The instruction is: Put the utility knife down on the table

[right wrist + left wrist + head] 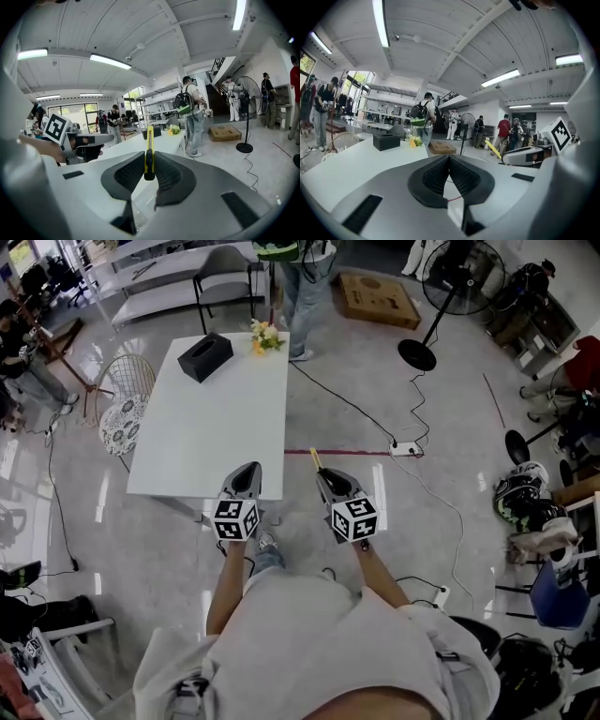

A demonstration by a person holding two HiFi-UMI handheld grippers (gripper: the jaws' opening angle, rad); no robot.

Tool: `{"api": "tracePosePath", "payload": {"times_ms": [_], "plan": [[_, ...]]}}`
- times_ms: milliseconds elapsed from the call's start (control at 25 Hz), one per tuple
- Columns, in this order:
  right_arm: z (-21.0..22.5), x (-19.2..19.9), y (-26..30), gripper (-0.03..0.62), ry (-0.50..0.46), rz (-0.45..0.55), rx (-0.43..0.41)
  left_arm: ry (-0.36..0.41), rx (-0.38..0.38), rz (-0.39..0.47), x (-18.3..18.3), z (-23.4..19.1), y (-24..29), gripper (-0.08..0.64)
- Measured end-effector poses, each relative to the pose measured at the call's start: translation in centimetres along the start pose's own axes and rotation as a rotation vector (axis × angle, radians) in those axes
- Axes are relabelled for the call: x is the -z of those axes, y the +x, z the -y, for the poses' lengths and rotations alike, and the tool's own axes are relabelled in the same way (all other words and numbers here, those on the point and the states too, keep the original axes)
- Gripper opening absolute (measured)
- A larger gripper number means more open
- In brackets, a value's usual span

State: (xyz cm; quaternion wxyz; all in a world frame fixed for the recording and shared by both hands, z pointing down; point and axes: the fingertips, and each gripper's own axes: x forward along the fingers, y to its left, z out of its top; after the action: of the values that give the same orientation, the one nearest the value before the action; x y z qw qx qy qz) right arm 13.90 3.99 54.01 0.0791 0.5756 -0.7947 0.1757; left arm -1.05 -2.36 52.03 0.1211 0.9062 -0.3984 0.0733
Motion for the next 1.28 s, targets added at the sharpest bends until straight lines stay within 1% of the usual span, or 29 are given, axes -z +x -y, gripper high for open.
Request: {"api": "tracePosePath", "payload": {"times_ms": [120,360,480,680,840,1080,1280], "plan": [[0.4,-1.7,3.5,0.080,0.002,-0.004,0.013,-0.016,0.002,-0.003,-1.3,-3.5,2.2,0.020],[1.3,-4.8,10.0,0.080,0.000,-0.007,0.047,-0.011,0.024,0.005,-3.9,-9.4,6.3,0.020],[1.4,-5.7,12.4,0.080,-0.001,-0.014,0.061,-0.024,0.031,0.000,-4.5,-11.7,7.8,0.020],[1.9,-6.4,15.4,0.080,-0.012,-0.035,0.082,-0.042,0.064,-0.018,-4.0,-13.8,10.1,0.020],[1.7,-6.2,17.2,0.080,-0.012,-0.049,0.087,-0.053,0.074,-0.027,-3.7,-15.6,11.2,0.020],[1.6,-5.4,18.2,0.080,0.002,-0.074,0.091,-0.057,0.086,-0.041,-3.5,-16.4,11.8,0.020],[1.3,-5.0,18.9,0.080,0.009,-0.086,0.075,-0.061,0.085,-0.065,-2.8,-16.5,11.8,0.020]]}}
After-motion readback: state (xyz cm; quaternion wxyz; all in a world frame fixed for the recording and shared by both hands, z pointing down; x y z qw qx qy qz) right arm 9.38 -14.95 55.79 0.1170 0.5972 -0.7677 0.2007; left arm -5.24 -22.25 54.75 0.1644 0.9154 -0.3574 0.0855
